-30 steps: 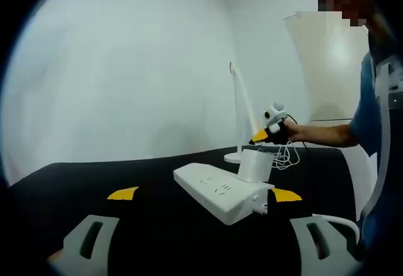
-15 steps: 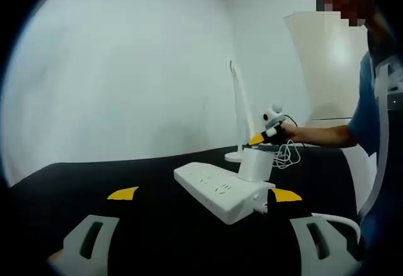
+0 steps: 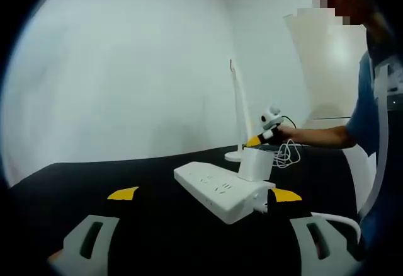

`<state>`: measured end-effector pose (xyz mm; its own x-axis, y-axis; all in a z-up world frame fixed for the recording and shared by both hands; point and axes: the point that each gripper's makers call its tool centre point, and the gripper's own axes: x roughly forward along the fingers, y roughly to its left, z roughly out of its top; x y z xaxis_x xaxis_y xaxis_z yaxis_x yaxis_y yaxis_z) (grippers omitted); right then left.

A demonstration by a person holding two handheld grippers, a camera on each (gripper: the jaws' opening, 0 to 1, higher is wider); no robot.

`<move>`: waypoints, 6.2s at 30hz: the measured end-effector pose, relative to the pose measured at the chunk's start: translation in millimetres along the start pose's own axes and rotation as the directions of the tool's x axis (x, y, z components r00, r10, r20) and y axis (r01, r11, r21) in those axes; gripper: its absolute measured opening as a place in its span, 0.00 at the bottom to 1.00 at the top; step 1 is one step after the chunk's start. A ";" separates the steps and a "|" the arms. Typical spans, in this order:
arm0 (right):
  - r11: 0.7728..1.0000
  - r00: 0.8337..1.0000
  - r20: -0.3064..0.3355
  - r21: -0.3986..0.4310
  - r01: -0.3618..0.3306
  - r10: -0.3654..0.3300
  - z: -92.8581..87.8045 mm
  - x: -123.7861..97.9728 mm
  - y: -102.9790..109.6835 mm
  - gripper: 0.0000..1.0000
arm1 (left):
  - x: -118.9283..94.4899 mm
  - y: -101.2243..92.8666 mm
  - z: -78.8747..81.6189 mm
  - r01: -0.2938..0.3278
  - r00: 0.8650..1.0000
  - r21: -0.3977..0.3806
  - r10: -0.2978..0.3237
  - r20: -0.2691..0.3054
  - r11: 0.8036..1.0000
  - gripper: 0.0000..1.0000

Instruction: Insert the desk lamp plug into the socket, turn on the power strip switch, turn on the lamp switch, then turn off the lamp switch, turn off the power strip switch, and remove the plug from the socket.

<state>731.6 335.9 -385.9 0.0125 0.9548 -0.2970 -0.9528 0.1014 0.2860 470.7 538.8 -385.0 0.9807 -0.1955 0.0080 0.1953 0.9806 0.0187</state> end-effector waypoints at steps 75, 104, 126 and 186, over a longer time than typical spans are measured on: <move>0.966 0.982 0.045 -0.178 0.189 -0.184 7.1 -8.3 -92.4 0.10 | -0.9 0.9 -0.7 -0.006 1.000 0.010 0.006 -0.009 1.000 0.78; 0.976 0.974 0.116 -0.070 0.204 -0.195 9.1 -31.4 -79.7 0.11 | -0.3 1.6 -1.4 -0.009 1.000 0.010 0.009 -0.010 1.000 0.78; 0.967 0.967 0.109 -0.083 0.240 -0.230 10.6 -34.4 -89.0 0.11 | 0.9 3.4 -5.8 -0.013 0.999 0.001 0.013 -0.032 1.000 0.77; 0.950 0.899 0.332 -0.023 0.312 -0.287 30.9 -98.5 -36.5 0.22 | 21.6 27.2 -2.6 -0.159 0.986 -0.018 0.160 0.054 0.987 0.88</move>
<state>774.6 246.8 -339.0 0.3851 0.9217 -0.0461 -0.9083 0.3874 0.1581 497.2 561.3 -386.8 0.9972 -0.0371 0.0651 0.0372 0.9993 -0.0003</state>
